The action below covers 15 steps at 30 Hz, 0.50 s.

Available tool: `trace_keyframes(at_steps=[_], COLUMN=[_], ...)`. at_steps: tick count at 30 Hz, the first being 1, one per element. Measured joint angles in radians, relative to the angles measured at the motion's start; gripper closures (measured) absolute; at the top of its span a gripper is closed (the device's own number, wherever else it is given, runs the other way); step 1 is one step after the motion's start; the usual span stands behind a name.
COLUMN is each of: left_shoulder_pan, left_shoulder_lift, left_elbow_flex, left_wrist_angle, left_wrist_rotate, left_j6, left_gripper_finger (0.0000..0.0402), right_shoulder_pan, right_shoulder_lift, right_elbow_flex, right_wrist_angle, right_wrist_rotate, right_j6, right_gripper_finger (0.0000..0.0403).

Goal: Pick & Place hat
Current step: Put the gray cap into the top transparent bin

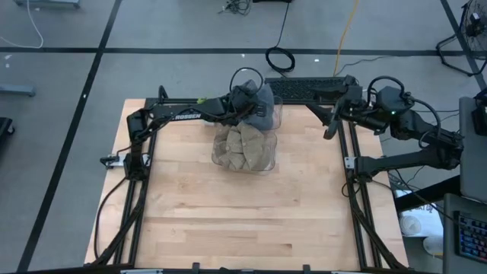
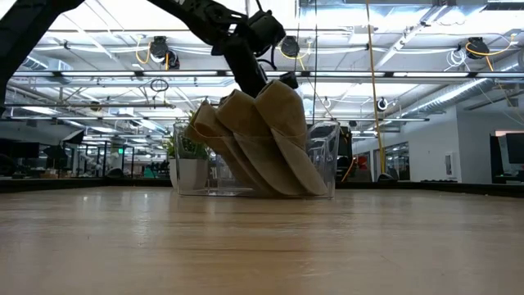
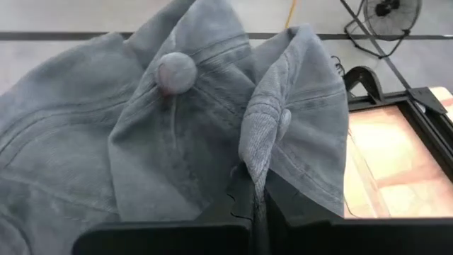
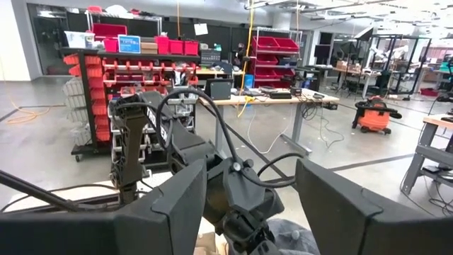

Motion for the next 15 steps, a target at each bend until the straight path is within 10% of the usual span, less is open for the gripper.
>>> trace_keyframes(at_steps=[15], left_shoulder_pan=[0.004], left_shoulder_lift=[-0.016], left_elbow_flex=[0.0], left_wrist_angle=[0.11], left_wrist_rotate=[0.034], left_j6=[0.098], left_gripper_finger=[0.0382], right_shoulder_pan=[0.0], right_shoulder_lift=[0.001], right_elbow_flex=[0.0], right_wrist_angle=[-0.004], right_wrist_rotate=[-0.001], right_j6=[0.0], right_gripper_finger=[0.0197])
